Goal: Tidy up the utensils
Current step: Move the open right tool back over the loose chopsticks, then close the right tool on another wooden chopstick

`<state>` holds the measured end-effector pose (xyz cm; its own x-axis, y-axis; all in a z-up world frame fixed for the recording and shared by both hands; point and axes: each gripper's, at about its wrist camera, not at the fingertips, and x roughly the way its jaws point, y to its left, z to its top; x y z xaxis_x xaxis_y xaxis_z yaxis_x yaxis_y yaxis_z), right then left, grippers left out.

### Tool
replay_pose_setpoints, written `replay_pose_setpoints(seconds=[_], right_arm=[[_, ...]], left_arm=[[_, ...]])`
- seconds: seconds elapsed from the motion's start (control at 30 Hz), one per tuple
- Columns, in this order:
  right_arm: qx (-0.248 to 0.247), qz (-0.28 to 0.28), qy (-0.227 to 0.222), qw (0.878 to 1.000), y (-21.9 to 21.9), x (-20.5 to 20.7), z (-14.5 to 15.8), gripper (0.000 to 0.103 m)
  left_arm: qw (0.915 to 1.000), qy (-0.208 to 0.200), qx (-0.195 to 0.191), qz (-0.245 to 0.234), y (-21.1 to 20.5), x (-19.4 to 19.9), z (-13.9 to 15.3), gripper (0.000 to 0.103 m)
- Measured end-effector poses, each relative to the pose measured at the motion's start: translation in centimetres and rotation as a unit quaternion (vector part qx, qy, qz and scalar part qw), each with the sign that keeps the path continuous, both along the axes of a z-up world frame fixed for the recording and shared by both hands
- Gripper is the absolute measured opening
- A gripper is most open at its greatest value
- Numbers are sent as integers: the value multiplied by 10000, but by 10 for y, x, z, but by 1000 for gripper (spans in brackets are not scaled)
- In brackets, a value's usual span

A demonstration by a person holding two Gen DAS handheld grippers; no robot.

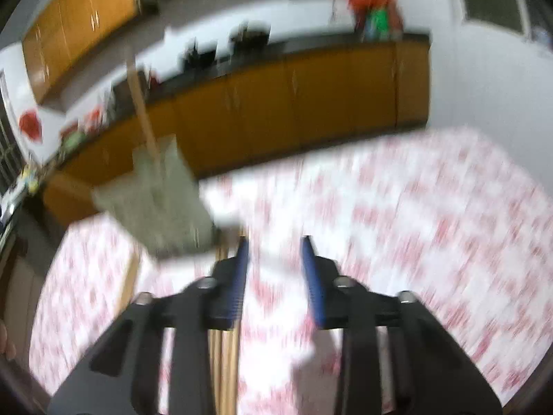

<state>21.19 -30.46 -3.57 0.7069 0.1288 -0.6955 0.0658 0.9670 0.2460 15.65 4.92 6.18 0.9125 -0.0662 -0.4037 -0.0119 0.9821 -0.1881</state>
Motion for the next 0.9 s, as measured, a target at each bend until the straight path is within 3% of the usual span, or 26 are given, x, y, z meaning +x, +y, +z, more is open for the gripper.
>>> replay_pose_setpoints(seconds=[0.13,0.3,0.47,0.57,0.9], right_arm=[[96,459,499,9977,24,-11,-43,17],[25,752,660,9950,48,-18,-60,15],[-155,798,613,9948,58,-24,-60,12],[-507,603,628,9949,58,-24,-61,8],[-437,315,603,9967,36,-23,-61,8]], left_arm=[[9964,833,116,-138,-1,4,-49,48],[9886,1463,147,-331,-6,0,-92,42],[9836,1738,131,-462,-10,-6,-113,38],[9814,1835,87,-553,-10,-8,-118,35],[9712,2172,67,-977,-29,-11,-139,19]])
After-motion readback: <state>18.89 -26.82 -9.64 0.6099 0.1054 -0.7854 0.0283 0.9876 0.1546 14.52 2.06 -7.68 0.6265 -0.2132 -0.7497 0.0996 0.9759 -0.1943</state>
